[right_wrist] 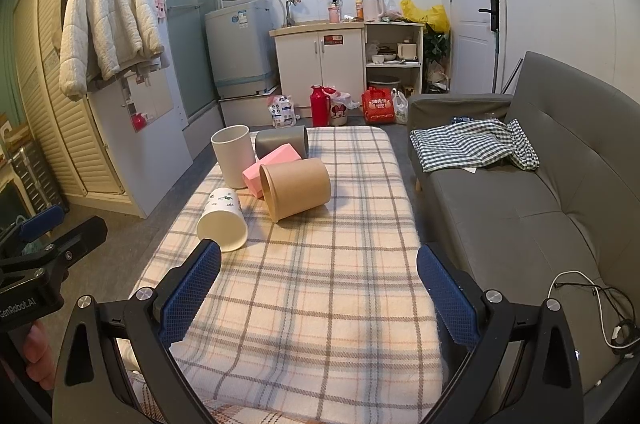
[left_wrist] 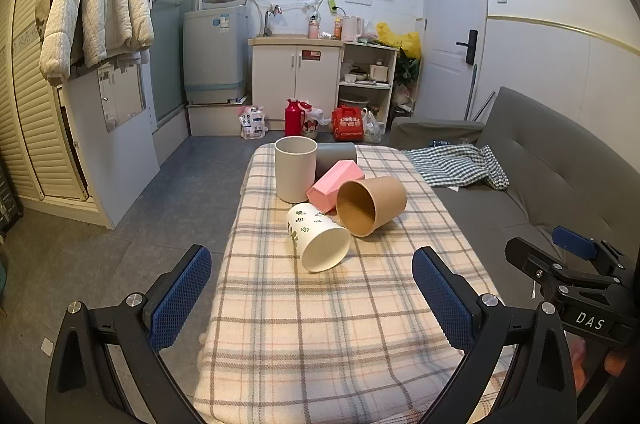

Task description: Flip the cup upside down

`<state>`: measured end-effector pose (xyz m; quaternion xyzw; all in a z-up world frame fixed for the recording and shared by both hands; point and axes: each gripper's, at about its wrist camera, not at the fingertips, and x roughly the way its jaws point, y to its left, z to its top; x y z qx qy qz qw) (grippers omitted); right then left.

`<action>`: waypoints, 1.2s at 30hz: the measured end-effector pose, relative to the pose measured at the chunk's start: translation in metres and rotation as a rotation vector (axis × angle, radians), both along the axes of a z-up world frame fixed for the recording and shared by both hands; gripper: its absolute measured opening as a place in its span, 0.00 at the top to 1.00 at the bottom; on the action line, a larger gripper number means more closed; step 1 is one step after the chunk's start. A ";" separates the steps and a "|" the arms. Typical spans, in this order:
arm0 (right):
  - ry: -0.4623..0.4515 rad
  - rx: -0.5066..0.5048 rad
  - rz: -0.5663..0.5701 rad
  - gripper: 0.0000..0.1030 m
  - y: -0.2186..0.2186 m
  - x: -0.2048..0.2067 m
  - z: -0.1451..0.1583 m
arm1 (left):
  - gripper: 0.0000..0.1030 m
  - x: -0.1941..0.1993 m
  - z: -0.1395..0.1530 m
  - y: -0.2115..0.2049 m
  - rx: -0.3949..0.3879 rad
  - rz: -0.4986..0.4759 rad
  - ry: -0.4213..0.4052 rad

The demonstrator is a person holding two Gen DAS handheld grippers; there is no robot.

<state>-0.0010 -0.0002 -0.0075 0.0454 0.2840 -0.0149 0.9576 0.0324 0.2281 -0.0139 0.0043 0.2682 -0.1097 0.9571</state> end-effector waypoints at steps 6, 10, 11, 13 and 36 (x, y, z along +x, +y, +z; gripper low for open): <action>0.004 0.000 0.001 0.04 -0.001 0.001 -0.007 | 0.00 0.000 -0.001 -0.002 0.001 0.000 0.003; 0.005 -0.001 0.001 0.04 -0.001 0.001 -0.009 | 0.00 0.000 -0.001 -0.002 0.002 0.000 0.003; 0.005 0.000 0.001 0.04 -0.001 0.001 -0.009 | 0.00 0.000 -0.001 -0.003 0.003 -0.001 0.003; 0.005 0.001 0.002 0.04 -0.001 0.001 -0.009 | 0.00 0.000 -0.001 -0.002 0.001 -0.001 0.004; 0.008 0.000 0.002 0.04 0.002 0.001 -0.013 | 0.00 0.001 0.001 -0.004 0.005 -0.003 0.005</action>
